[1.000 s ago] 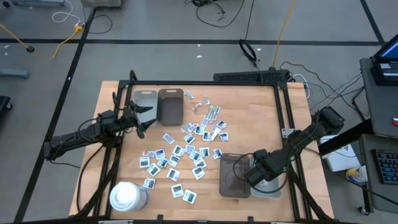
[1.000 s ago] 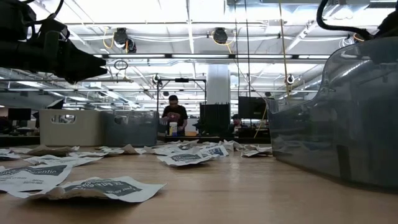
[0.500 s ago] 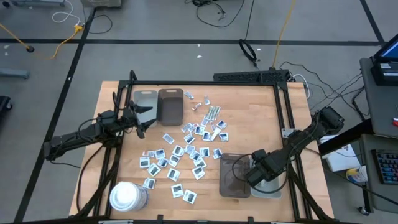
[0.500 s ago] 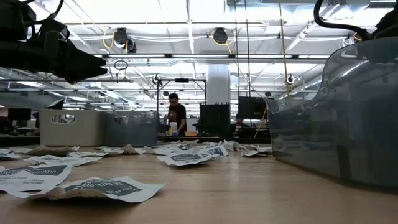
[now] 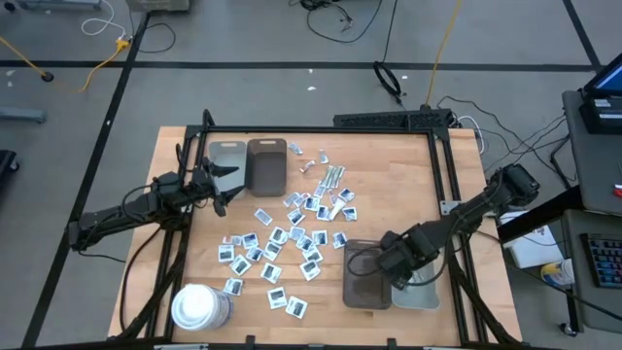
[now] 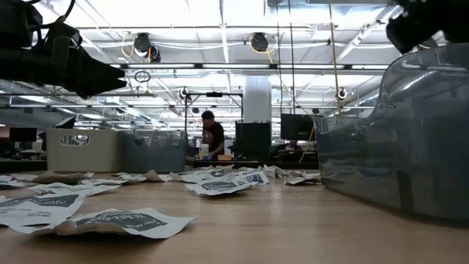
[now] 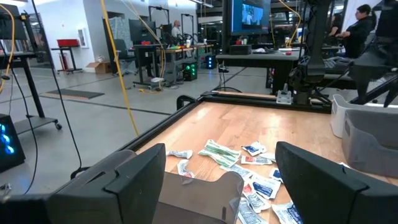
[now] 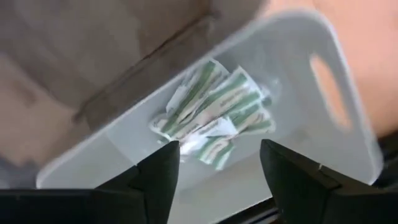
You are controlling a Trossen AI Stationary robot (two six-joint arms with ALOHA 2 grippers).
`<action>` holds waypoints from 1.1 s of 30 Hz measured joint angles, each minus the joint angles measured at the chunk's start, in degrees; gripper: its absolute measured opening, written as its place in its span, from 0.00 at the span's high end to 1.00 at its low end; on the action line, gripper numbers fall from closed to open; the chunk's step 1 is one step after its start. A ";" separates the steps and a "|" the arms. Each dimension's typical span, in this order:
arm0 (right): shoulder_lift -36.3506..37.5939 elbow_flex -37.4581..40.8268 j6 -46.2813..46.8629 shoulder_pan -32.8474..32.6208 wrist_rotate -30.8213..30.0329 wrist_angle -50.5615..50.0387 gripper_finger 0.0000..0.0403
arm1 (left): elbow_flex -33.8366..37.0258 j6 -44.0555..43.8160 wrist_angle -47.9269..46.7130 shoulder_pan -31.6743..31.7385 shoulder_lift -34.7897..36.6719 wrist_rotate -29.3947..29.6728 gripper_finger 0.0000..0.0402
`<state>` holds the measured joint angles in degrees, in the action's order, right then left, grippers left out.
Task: Pick & Place First Aid Supplies
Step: Put the white bandage pack into the bottom gray bin
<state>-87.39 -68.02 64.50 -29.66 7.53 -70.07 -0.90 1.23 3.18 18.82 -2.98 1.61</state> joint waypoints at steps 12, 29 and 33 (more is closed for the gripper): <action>0.00 -1.57 -51.33 6.73 -5.93 0.37 0.47 | -0.01 0.00 0.00 -0.01 0.00 0.00 0.24; -0.02 -9.41 -90.73 21.90 -10.32 -0.39 0.48 | -0.01 0.00 0.00 0.01 0.00 0.00 0.24; -0.04 -9.61 -96.17 26.29 -10.32 1.54 0.48 | 0.01 0.00 0.00 -0.01 0.00 0.00 0.24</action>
<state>-87.43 -77.62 -31.67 -3.37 -2.79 -68.53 -0.89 1.23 3.18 18.81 -2.98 1.61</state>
